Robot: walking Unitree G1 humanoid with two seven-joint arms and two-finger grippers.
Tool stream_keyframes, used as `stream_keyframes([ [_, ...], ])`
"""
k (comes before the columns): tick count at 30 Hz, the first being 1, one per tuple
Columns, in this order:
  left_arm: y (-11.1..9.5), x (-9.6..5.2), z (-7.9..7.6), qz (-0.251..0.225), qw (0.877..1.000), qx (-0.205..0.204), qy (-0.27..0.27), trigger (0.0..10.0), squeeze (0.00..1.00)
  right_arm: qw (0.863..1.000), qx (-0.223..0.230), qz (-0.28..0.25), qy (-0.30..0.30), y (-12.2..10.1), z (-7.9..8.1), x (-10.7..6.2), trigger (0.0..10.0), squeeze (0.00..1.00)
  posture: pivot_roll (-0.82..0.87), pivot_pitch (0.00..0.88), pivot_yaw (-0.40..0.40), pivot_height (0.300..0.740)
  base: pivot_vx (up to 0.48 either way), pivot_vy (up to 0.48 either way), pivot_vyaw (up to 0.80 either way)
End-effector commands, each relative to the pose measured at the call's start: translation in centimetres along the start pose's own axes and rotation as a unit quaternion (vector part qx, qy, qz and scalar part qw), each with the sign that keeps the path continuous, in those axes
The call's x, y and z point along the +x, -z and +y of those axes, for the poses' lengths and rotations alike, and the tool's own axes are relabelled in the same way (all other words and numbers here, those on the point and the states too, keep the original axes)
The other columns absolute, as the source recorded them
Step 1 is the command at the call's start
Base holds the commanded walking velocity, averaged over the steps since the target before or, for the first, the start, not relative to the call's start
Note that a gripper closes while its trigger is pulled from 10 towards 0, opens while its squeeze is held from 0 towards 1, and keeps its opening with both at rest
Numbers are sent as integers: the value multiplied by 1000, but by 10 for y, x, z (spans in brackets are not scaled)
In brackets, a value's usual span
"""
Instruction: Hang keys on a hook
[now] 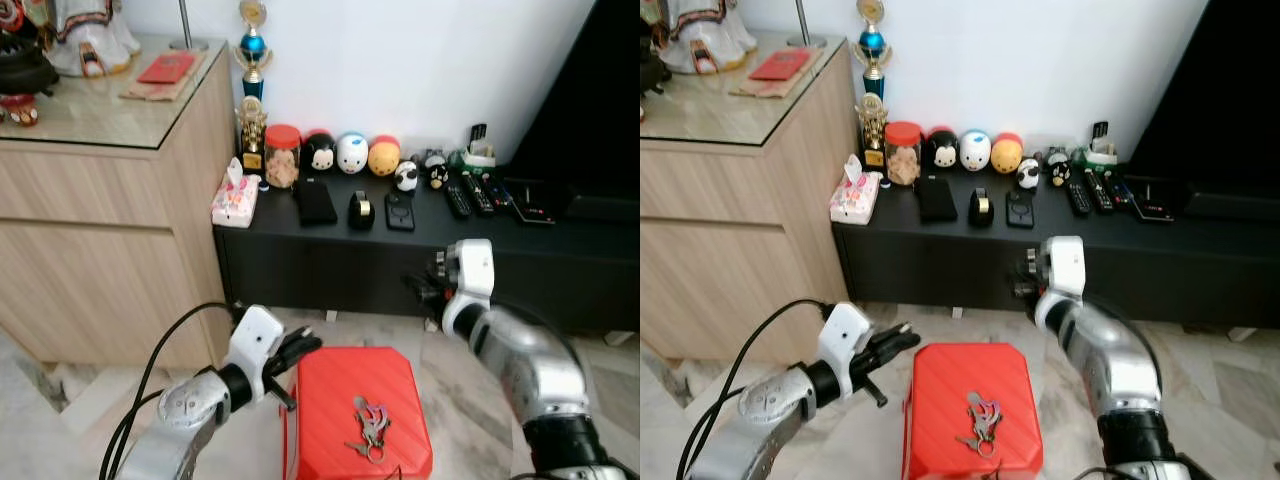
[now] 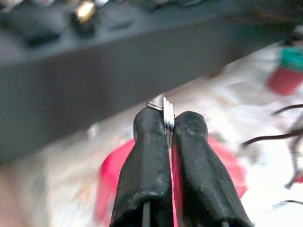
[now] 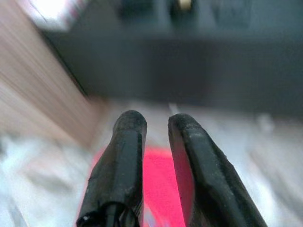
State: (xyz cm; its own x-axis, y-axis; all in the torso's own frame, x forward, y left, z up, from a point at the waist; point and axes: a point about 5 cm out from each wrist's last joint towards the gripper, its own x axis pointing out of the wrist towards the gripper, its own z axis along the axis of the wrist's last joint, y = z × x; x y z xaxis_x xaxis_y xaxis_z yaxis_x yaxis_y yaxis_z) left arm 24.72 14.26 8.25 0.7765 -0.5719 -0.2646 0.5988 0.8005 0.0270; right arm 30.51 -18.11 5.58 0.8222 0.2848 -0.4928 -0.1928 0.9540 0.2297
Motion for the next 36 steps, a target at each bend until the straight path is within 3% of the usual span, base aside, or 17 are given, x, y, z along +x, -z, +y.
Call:
stream_keyframes([
  [1,17,-5,9,25,999,-4,-37,10000,0,999,-3,30,32,22,-13,-1,10000,0,29,0,-115,740,0,0,0],
  [4,45,-15,19,84,994,13,-75,10000,0,996,0,76,53,56,-19,-3,10000,0,25,0,-112,740,0,0,0],
  [5,57,-20,24,106,989,0,-100,10000,0,993,-3,96,66,70,-22,-5,10000,0,30,0,-111,740,0,0,0],
  [7,91,-36,35,175,970,-5,-168,10000,0,988,0,130,86,99,-26,-11,10000,0,39,0,-107,740,0,0,0],
  [10,119,-50,39,233,950,-25,-207,10000,0,983,18,151,100,116,-28,-16,10000,0,35,0,-103,740,0,0,0],
  [12,150,-66,31,297,929,-44,-216,10000,0,977,22,178,115,135,-30,-23,10000,0,31,0,-101,740,0,0,0],
  [13,150,-66,31,297,929,-44,-216,10000,0,977,22,178,115,135,-30,-23,10000,0,31,0,-101,740,0,0,0],
  [14,174,-78,18,350,911,-58,-209,10000,0,971,35,198,127,152,-31,-30,10000,0,26,0,-98,740,0,0,0],
  [21,207,-96,-12,408,871,-135,-239,10000,0,952,61,248,167,197,-29,-53,10000,0,24,0,-94,740,0,0,0],
  [26,212,-93,-17,416,864,-142,-245,10000,0,939,94,266,197,215,-28,-66,10000,0,22,0,-93,740,0,0,0],
  [33,207,-77,-13,407,868,-137,-247,10000,0,936,113,261,209,223,-23,-69,10000,0,15,0,-81,740,0,0,0],
  [36,209,-81,-15,408,869,-134,-246,10000,0,931,115,269,217,224,-24,-71,10000,0,10,0,-75,740,0,0,0],
])
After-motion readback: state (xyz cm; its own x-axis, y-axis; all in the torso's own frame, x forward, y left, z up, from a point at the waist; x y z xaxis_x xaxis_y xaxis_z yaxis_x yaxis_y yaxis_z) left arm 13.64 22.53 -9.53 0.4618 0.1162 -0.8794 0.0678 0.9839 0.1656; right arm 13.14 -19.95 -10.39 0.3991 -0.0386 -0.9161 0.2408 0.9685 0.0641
